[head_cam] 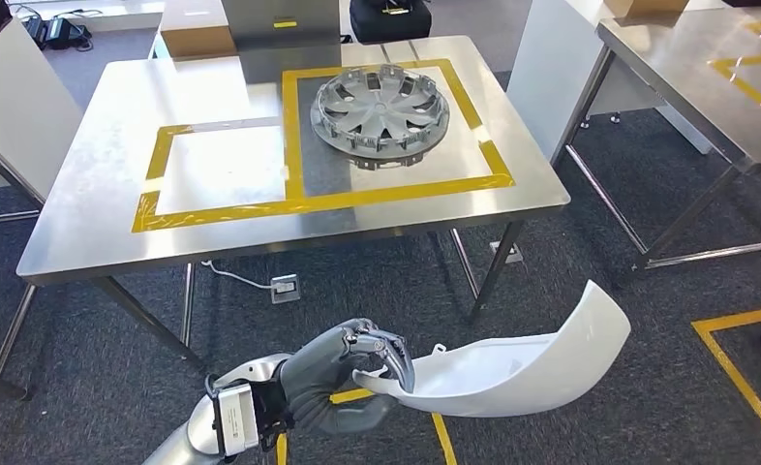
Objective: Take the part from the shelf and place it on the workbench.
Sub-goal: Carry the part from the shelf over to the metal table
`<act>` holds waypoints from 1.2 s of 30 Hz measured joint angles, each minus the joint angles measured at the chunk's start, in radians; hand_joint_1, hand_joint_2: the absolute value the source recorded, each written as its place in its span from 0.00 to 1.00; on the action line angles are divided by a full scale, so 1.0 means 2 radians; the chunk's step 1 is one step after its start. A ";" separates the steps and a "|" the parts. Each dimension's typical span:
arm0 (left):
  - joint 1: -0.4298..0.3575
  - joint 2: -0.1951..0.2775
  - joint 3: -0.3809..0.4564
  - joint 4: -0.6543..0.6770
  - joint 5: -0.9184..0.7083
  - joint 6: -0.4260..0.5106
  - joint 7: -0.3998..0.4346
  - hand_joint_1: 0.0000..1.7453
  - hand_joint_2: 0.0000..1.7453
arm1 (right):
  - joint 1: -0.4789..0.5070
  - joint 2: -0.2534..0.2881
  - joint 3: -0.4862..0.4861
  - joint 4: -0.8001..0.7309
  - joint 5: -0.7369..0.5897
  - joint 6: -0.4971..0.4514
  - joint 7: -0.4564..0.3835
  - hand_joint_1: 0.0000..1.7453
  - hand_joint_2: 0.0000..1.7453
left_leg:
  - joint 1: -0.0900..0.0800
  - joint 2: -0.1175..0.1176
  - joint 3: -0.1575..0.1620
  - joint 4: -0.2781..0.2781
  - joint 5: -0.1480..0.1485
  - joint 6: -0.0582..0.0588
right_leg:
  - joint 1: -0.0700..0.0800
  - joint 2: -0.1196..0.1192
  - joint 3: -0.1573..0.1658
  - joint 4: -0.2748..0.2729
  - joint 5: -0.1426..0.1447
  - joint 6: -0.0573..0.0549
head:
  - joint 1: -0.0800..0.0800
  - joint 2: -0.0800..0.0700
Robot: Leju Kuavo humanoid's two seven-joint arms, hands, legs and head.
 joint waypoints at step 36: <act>0.027 0.015 0.000 -0.014 0.004 0.020 -0.010 1.00 1.00 | -0.002 -0.001 0.004 0.000 0.019 0.003 0.006 0.00 0.00 | 0.001 -0.003 0.016 -0.003 -0.014 0.007 | -0.002 -0.002 -0.093 0.120 -0.039 0.010 | 0.002 0.000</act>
